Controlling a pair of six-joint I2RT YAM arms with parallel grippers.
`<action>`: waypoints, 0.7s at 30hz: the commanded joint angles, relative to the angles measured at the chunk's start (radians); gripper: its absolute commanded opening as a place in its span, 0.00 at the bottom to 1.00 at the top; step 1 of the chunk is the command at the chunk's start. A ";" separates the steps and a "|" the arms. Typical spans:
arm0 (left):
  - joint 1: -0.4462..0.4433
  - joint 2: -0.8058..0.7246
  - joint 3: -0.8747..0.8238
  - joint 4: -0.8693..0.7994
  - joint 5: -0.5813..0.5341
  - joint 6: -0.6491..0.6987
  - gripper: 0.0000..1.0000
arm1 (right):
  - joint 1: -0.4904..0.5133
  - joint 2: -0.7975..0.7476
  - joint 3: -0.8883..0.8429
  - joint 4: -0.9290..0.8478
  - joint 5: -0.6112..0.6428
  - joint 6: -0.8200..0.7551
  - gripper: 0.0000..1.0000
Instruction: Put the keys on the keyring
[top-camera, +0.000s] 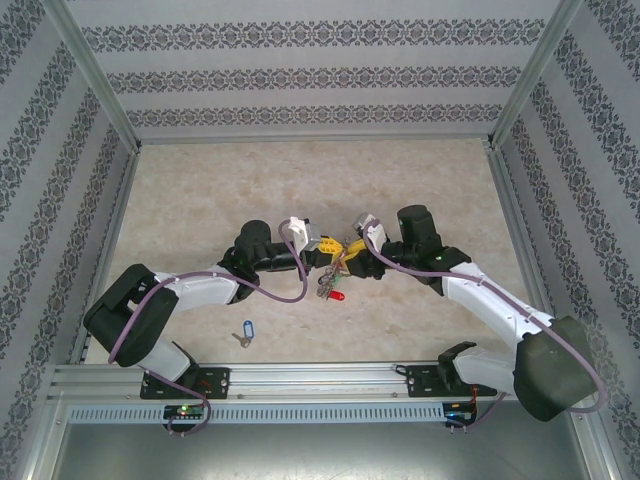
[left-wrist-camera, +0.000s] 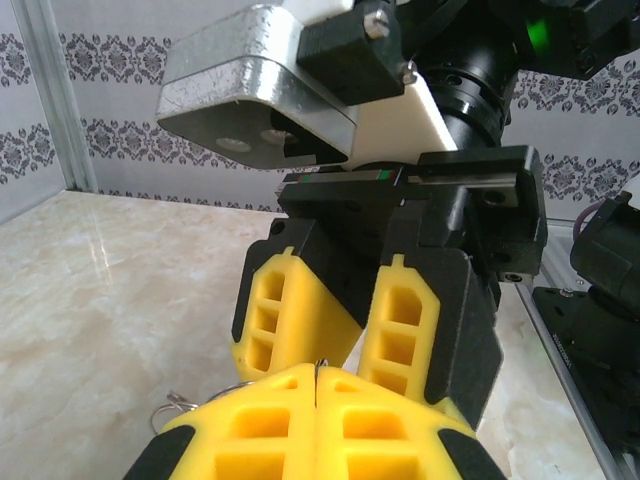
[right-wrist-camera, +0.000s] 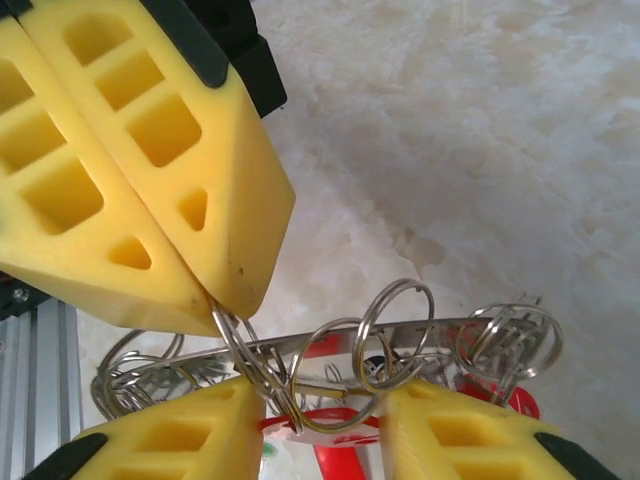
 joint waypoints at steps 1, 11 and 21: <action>-0.004 -0.017 0.030 0.074 0.022 -0.018 0.00 | 0.009 0.012 -0.020 0.035 0.018 -0.022 0.19; -0.003 -0.010 0.017 0.105 0.010 -0.032 0.00 | 0.009 -0.011 -0.021 -0.056 0.080 -0.047 0.11; -0.003 -0.010 0.021 0.083 0.005 -0.017 0.00 | 0.012 -0.135 -0.010 -0.105 0.128 -0.049 0.15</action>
